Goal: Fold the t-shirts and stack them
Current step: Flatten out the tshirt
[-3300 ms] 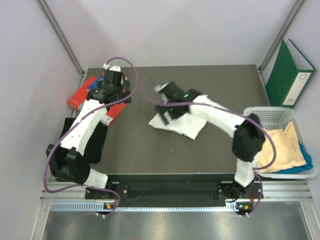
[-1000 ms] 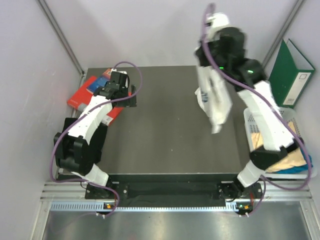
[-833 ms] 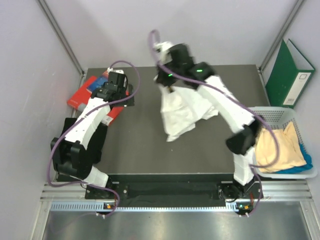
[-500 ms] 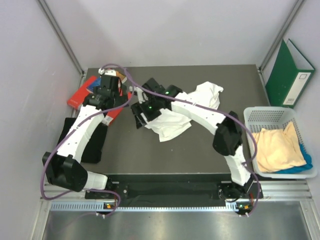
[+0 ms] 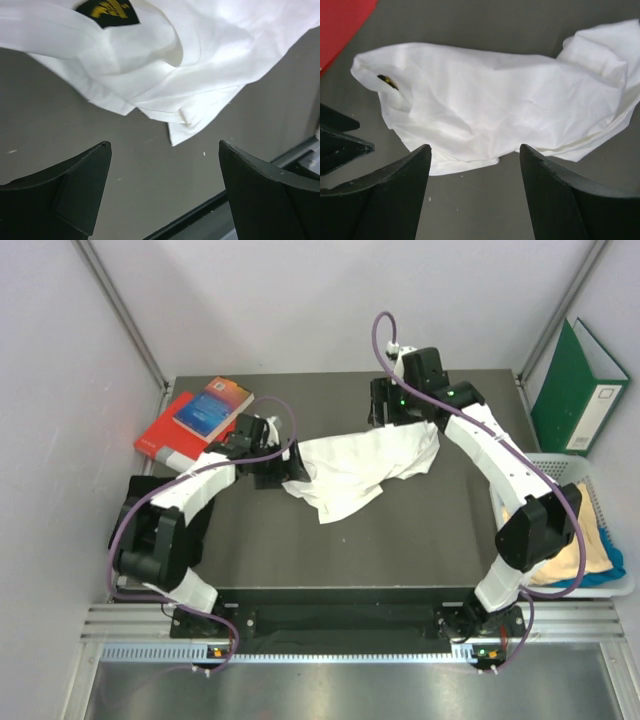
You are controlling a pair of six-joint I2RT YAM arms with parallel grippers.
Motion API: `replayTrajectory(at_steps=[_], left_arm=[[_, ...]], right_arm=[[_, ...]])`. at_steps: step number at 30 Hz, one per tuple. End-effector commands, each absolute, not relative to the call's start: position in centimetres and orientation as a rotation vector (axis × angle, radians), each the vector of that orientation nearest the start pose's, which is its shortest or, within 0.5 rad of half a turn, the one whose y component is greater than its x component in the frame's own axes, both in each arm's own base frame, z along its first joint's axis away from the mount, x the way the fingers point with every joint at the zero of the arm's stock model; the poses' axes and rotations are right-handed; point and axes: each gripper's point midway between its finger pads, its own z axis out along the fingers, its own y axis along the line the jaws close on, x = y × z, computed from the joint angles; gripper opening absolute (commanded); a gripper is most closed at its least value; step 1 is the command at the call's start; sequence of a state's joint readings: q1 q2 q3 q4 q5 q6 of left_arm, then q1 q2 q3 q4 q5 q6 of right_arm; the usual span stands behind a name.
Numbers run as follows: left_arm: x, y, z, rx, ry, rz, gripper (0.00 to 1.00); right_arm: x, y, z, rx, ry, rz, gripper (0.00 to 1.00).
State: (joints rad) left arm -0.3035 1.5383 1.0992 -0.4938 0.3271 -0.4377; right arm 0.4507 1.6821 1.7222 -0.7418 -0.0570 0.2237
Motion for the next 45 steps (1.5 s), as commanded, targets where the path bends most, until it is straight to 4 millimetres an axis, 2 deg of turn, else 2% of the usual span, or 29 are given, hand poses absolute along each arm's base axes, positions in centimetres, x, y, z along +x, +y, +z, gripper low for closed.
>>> replayTrajectory(at_steps=[1, 5, 12, 14, 18, 21, 23, 24, 25, 26, 31, 32, 34, 35, 36, 39, 40, 42, 43, 45], left_arm=[[33.3, -23.3, 12.0, -0.026, 2.516, -1.072, 0.9], [33.0, -25.1, 10.5, 0.006, 2.572, -1.107, 0.87], [33.6, -26.2, 7.6, -0.014, 2.614, -1.075, 0.82], [34.0, -26.3, 7.1, -0.018, 2.619, -1.058, 0.74], [35.4, -26.1, 5.9, -0.022, 2.617, -0.985, 0.72], [36.6, -26.3, 5.5, -0.029, 2.604, -0.956, 0.63], [37.5, -26.7, 6.0, -0.019, 2.584, -0.961, 0.49], [38.0, -26.8, 6.4, -0.015, 2.572, -0.963, 0.26], [38.2, -26.9, 6.7, -0.011, 2.559, -0.966, 0.09], [38.4, -27.0, 7.1, -0.009, 2.548, -0.966, 0.0], [39.3, -26.5, 11.4, 0.024, 2.437, -0.928, 0.0], [39.4, -26.2, 13.1, 0.03, 2.402, -0.916, 0.0], [40.0, -25.1, 14.8, 0.013, 2.353, -0.854, 0.0], [40.1, -24.6, 16.7, 0.009, 2.301, -0.838, 0.0], [40.4, -24.0, 17.6, -0.011, 2.276, -0.825, 0.0], [41.5, -21.3, 20.6, -0.115, 2.196, -0.785, 0.0], [42.4, -19.6, 21.1, -0.18, 2.171, -0.749, 0.0], [42.8, -17.8, 21.8, -0.234, 2.147, -0.717, 0.0], [43.3, -16.0, 22.0, -0.28, 2.137, -0.694, 0.0], [43.6, -14.3, 21.7, -0.325, 2.144, -0.676, 0.0]], right_arm=[[40.4, 20.2, 24.4, -0.292, 2.292, 0.363, 0.71], [40.9, 18.8, 24.3, -0.264, 2.291, 0.331, 0.71], [41.2, 17.3, 24.4, -0.253, 2.289, 0.306, 0.71], [41.2, 17.0, 24.1, -0.248, 2.297, 0.301, 0.71], [40.8, 16.9, 23.4, -0.257, 2.316, 0.312, 0.71], [40.3, 16.9, 22.6, -0.259, 2.339, 0.313, 0.71], [40.1, 16.6, 22.1, -0.259, 2.35, 0.307, 0.71], [39.9, 16.7, 21.9, -0.261, 2.353, 0.311, 0.71], [39.7, 16.6, 21.6, -0.258, 2.361, 0.31, 0.71], [39.5, 16.7, 21.4, -0.263, 2.364, 0.317, 0.71], [38.9, 16.4, 20.1, -0.263, 2.392, 0.309, 0.71], [38.9, 16.3, 20.1, -0.257, 2.393, 0.301, 0.71], [38.9, 16.0, 19.6, -0.251, 2.403, 0.282, 0.71], [39.0, 15.8, 19.6, -0.245, 2.401, 0.261, 0.71], [39.0, 15.6, 19.5, -0.24, 2.404, 0.252, 0.71], [39.6, 15.2, 19.5, -0.218, 2.404, 0.245, 0.71], [40.0, 14.4, 19.5, -0.177, 2.404, 0.219, 0.71], [40.6, 13.9, 19.5, -0.13, 2.394, 0.224, 0.71], [41.1, 13.2, 19.3, -0.081, 2.395, 0.234, 0.71], [41.7, 12.9, 18.9, -0.039, 2.392, 0.279, 0.72]])
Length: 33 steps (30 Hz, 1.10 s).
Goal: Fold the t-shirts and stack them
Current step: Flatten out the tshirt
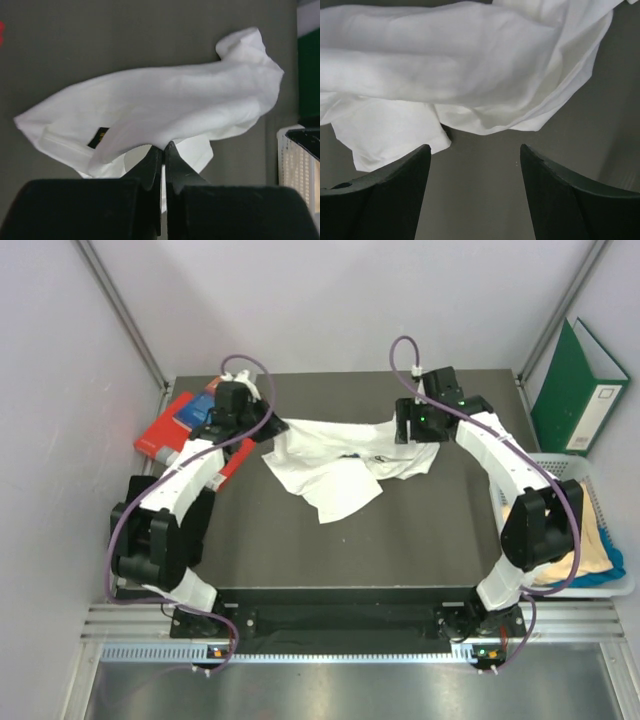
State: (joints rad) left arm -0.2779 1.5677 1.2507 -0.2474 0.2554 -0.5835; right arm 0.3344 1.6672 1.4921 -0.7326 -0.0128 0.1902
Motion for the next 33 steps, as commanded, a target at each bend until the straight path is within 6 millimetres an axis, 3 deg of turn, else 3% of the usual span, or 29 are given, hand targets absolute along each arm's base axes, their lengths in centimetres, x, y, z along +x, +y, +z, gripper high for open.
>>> replayTrajectory(at_steps=[1, 7, 10, 11, 13, 14, 15, 16, 17, 18, 22, 25, 29, 30, 31, 32, 33], left_arm=[[43.9, -12.7, 21.3, -0.369, 2.151, -0.658, 0.0], [44.8, -7.9, 18.0, -0.503, 2.214, -0.592, 0.0], [46.5, -7.8, 17.7, -0.513, 2.204, -0.644, 0.0], [47.2, -7.8, 16.6, -0.523, 2.223, -0.649, 0.0], [48.9, -8.0, 17.8, -0.507, 2.202, -0.679, 0.0], [49.7, -8.0, 16.8, -0.519, 2.219, -0.683, 0.0], [50.9, -8.2, 18.3, -0.497, 2.182, -0.697, 0.0], [51.5, -8.2, 18.5, -0.509, 2.172, -0.701, 0.0], [52.3, -8.2, 17.8, -0.523, 2.178, -0.701, 0.0], [53.8, -6.8, 19.2, -0.534, 2.12, -0.699, 0.0], [57.4, -5.6, 20.0, -0.568, 2.063, -0.701, 0.0], [60.2, -4.3, 19.9, -0.613, 2.032, -0.706, 0.0], [64.0, -3.3, 18.6, -0.651, 2.007, -0.778, 0.0], [64.6, -2.9, 18.4, -0.651, 2.002, -0.815, 0.2], [65.2, -3.2, 16.4, -0.672, 2.028, -0.87, 0.55], [65.9, -3.2, 18.3, -0.644, 1.995, -0.906, 0.75], [65.9, -3.3, 18.5, -0.625, 1.996, -0.921, 0.99]], right_arm=[[42.1, 12.2, 18.6, 0.012, 2.393, 0.302, 0.75], [43.3, 12.0, 17.0, 0.088, 2.397, 0.439, 0.78], [43.2, 12.4, 16.1, 0.081, 2.418, 0.466, 0.78], [43.5, 12.4, 16.0, 0.081, 2.408, 0.463, 0.78], [43.7, 12.4, 15.3, 0.091, 2.398, 0.467, 0.78], [44.4, 12.6, 15.4, 0.085, 2.369, 0.478, 0.78], [44.8, 12.7, 15.3, 0.085, 2.365, 0.481, 0.78], [45.2, 12.7, 14.6, 0.093, 2.377, 0.48, 0.77], [45.6, 12.7, 14.3, 0.102, 2.383, 0.479, 0.77], [46.2, 12.8, 14.1, 0.103, 2.385, 0.481, 0.77], [47.6, 12.3, 13.9, 0.154, 2.363, 0.465, 0.77], [48.5, 11.5, 13.2, 0.219, 2.351, 0.469, 0.77], [49.2, 12.1, 12.7, 0.224, 2.353, 0.521, 0.76], [49.4, 12.2, 12.7, 0.221, 2.353, 0.528, 0.76], [49.4, 12.3, 12.7, 0.217, 2.354, 0.531, 0.76], [49.4, 12.4, 12.8, 0.212, 2.354, 0.539, 0.76], [49.4, 12.4, 12.9, 0.207, 2.35, 0.539, 0.76]])
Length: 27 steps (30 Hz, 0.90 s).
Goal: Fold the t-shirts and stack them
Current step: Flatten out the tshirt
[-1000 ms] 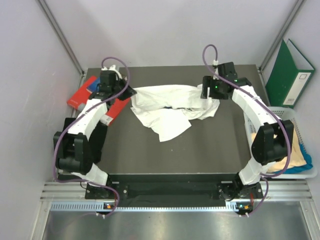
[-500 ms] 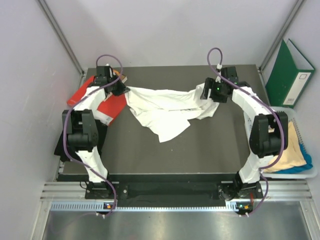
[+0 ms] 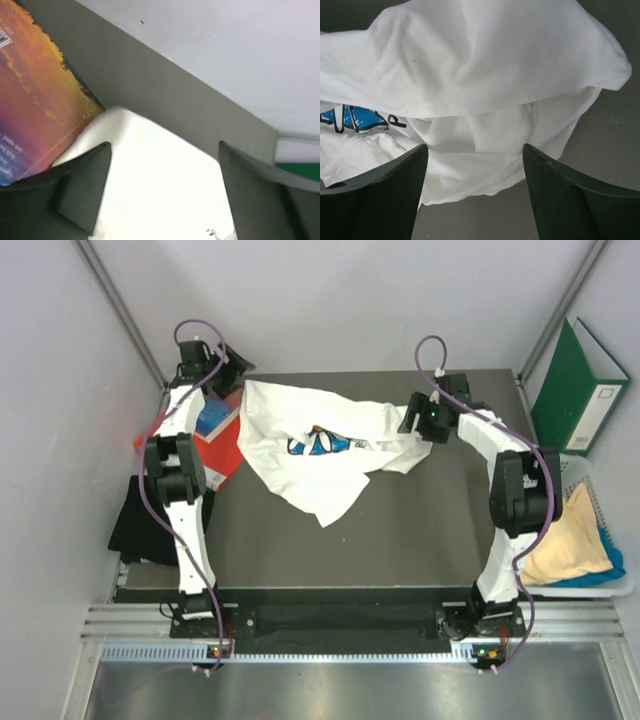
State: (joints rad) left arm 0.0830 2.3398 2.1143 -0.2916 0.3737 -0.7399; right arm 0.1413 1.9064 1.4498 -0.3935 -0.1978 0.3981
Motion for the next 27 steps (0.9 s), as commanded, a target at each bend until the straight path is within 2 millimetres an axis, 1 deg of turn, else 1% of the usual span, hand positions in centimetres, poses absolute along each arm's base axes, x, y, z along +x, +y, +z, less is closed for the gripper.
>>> replayTrajectory(at_steps=[1, 2, 3, 4, 5, 6, 7, 8, 9, 10, 11, 12, 13, 14, 15, 16, 17, 18, 19, 22, 24, 25, 26, 27], left_arm=[[65.7, -3.4, 19.9, -0.597, 1.98, -0.917, 0.99], [65.2, -3.4, 19.7, -0.59, 1.985, -0.912, 0.99], [64.8, -3.7, 20.4, -0.56, 1.976, -0.916, 0.99], [63.9, -3.7, 22.8, -0.529, 1.942, -0.914, 0.99], [62.9, -4.0, 21.3, -0.541, 1.969, -0.917, 0.99], [62.2, -4.3, 21.3, -0.531, 1.972, -0.925, 0.99], [61.1, -4.7, 22.6, -0.508, 1.963, -0.939, 0.99], [59.9, -5.1, 20.5, -0.532, 2.012, -0.945, 0.99], [59.3, -5.8, 20.4, -0.511, 2.015, -0.958, 0.99], [57.9, -6.5, 19.4, -0.511, 2.048, -0.977, 0.99], [57.3, -7.2, 19.0, -0.503, 2.061, -0.987, 0.98], [56.9, -8.4, 18.8, -0.467, 2.066, -1.004, 0.97], [56.1, -9.1, 17.7, -0.47, 2.094, -1.007, 0.96], [55.6, -10.4, 17.3, -0.449, 2.11, -1.016, 0.95], [55.3, -10.8, 16.7, -0.445, 2.124, -1.014, 0.93], [55.0, -11.1, 15.5, -0.461, 2.149, -1.003, 0.92], [55.0, -11.2, 15.1, -0.467, 2.149, -0.997, 0.9], [54.7, -12.6, 14.4, -0.449, 2.167, -1.003, 0.88], [54.6, -12.7, 13.3, -0.461, 2.19, -0.985, 0.86], [54.8, -12.6, 12.0, -0.476, 2.216, -0.914, 0.86], [55.0, -12.1, 11.5, -0.488, 2.219, -0.868, 0.86], [55.4, -12.1, 11.8, -0.48, 2.207, -0.864, 0.86], [55.5, -12.2, 11.5, -0.482, 2.219, -0.855, 0.86], [55.7, -12.2, 10.6, -0.485, 2.239, -0.847, 0.85]], right_arm=[[49.6, 12.4, 13.1, 0.199, 2.342, 0.539, 0.76], [49.6, 12.5, 13.4, 0.196, 2.337, 0.544, 0.76], [49.7, 12.4, 13.4, 0.187, 2.337, 0.538, 0.76], [49.8, 12.4, 13.5, 0.182, 2.336, 0.536, 0.76], [49.8, 12.4, 13.8, 0.18, 2.333, 0.534, 0.76], [49.9, 12.4, 13.9, 0.176, 2.331, 0.532, 0.76], [49.9, 12.4, 13.9, 0.173, 2.33, 0.534, 0.76], [50.1, 12.4, 14.2, 0.174, 2.324, 0.533, 0.76], [50.2, 12.5, 14.1, 0.172, 2.326, 0.538, 0.76], [50.2, 12.6, 14.0, 0.17, 2.327, 0.543, 0.76], [50.4, 12.7, 14.2, 0.17, 2.324, 0.553, 0.76], [50.5, 12.8, 13.9, 0.171, 2.33, 0.556, 0.76], [50.5, 12.9, 13.8, 0.17, 2.333, 0.559, 0.76], [50.7, 12.9, 13.9, 0.17, 2.33, 0.56, 0.76], [50.7, 12.9, 13.8, 0.17, 2.333, 0.559, 0.75], [50.8, 12.8, 13.8, 0.172, 2.331, 0.559, 0.75], [50.8, 12.9, 13.9, 0.164, 2.33, 0.557, 0.76], [50.8, 12.9, 14.1, 0.162, 2.327, 0.557, 0.76], [50.7, 12.9, 14.1, 0.159, 2.33, 0.555, 0.76], [50.6, 12.6, 14.4, 0.146, 2.333, 0.537, 0.75], [50.4, 12.5, 14.5, 0.137, 2.334, 0.528, 0.76], [50.3, 12.4, 14.4, 0.135, 2.338, 0.525, 0.75], [50.1, 12.4, 14.3, 0.132, 2.339, 0.52, 0.76], [50.0, 12.2, 14.2, 0.135, 2.343, 0.517, 0.75]])
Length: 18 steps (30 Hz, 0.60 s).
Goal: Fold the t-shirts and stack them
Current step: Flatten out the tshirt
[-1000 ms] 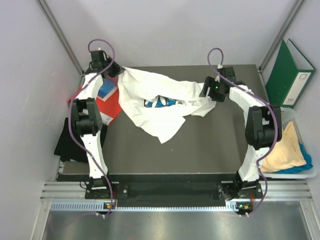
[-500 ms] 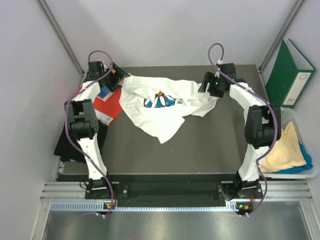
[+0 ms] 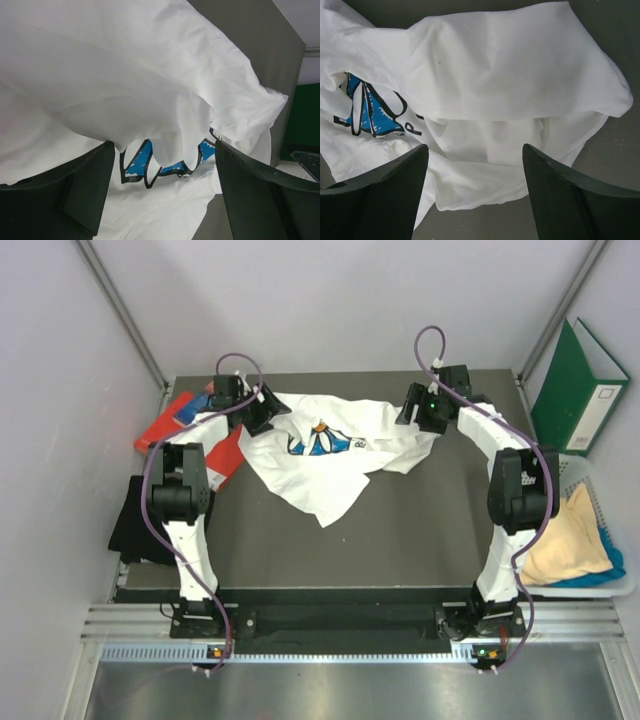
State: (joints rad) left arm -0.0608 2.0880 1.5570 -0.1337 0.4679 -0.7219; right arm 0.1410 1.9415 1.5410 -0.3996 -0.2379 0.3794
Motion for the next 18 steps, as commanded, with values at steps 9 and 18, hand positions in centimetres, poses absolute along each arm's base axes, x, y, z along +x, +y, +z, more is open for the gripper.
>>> replayTrajectory(at_steps=[9, 18], left_arm=[[54.2, -12.4, 11.6, -0.472, 2.257, -0.725, 0.83], [55.6, -14.0, 8.4, -0.497, 2.278, -0.745, 0.58]], right_arm=[[49.5, 11.3, 14.0, 0.134, 2.352, 0.492, 0.76], [49.5, 11.7, 13.7, 0.122, 2.363, 0.519, 0.76]])
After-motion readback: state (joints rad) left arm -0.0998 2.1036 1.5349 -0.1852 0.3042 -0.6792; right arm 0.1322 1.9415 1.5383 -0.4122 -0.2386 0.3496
